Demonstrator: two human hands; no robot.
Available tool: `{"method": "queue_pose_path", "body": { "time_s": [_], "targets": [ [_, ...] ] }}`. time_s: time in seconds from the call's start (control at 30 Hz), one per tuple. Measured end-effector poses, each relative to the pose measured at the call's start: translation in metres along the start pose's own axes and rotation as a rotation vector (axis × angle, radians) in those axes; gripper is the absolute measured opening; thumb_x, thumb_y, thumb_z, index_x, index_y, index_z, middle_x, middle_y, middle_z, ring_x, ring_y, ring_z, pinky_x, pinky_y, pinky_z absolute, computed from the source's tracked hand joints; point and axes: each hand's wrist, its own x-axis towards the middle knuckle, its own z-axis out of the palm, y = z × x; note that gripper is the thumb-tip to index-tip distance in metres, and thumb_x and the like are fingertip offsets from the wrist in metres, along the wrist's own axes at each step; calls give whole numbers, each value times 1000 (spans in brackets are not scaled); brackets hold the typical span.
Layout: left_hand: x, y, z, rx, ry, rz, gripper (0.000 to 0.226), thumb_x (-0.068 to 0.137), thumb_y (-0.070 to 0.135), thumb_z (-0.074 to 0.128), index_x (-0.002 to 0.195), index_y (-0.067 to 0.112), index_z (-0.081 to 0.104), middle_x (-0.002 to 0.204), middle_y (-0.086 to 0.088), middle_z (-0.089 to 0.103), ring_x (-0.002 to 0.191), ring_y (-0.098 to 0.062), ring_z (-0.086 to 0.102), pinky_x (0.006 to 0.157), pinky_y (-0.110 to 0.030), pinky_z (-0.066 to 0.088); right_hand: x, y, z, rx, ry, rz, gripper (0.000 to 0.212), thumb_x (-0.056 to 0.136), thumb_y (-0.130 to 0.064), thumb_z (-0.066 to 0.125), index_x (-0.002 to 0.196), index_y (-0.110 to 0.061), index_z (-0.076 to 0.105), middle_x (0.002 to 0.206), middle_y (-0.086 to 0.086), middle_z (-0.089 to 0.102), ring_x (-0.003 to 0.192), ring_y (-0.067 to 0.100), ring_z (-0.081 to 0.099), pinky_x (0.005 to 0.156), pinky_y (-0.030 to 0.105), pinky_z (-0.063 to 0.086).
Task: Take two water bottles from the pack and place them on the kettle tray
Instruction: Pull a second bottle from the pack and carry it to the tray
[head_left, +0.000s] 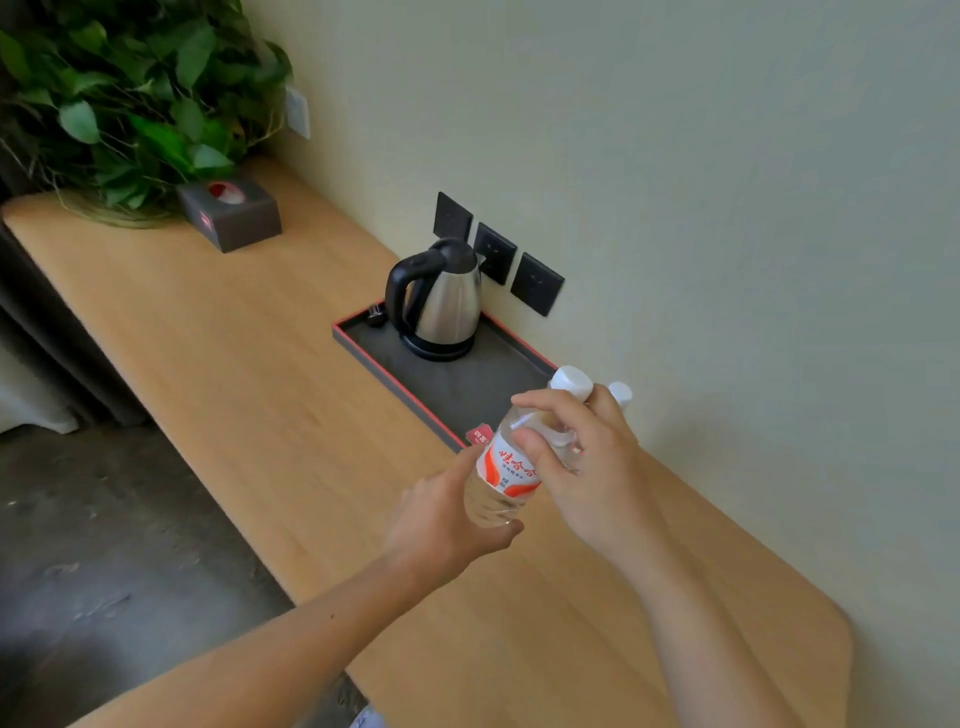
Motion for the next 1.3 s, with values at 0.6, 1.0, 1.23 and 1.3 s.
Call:
{"method": "queue_pose_path", "body": {
  "time_s": [0.6, 1.0, 1.23, 1.3],
  "targets": [
    [267, -74, 33, -27, -121, -12, 78, 71, 50, 75, 135, 53, 32, 110, 21, 66, 98, -6, 66, 77, -30, 54, 208, 118, 75, -186, 155, 327, 23, 90, -37, 60, 111, -46, 55, 114, -9, 41, 108, 14, 51, 70, 17, 56],
    [349, -99, 55, -280, -98, 27, 81, 79, 44, 79, 147, 43, 34, 134, 18, 61, 120, -2, 60, 93, -27, 54, 274, 148, 102, -307, 196, 299, 31, 90, -28, 63, 119, -38, 57, 126, -5, 42, 119, 16, 48, 80, 27, 58],
    [357, -101, 67, -332, -90, 57, 81, 82, 28, 80, 150, 29, 36, 144, 12, 55, 132, -4, 53, 105, -28, 49, 276, 157, 107, -336, 228, 267, 32, 90, -29, 62, 119, -42, 55, 126, -11, 37, 118, 5, 42, 83, 18, 53],
    [359, -103, 71, -323, -107, 88, 81, 84, 21, 80, 151, 21, 36, 147, 8, 52, 136, -6, 49, 110, -27, 45, 276, 160, 109, -349, 253, 251, 33, 91, -29, 62, 119, -43, 53, 123, -16, 33, 115, -3, 39, 82, 13, 49]
  ]
}}
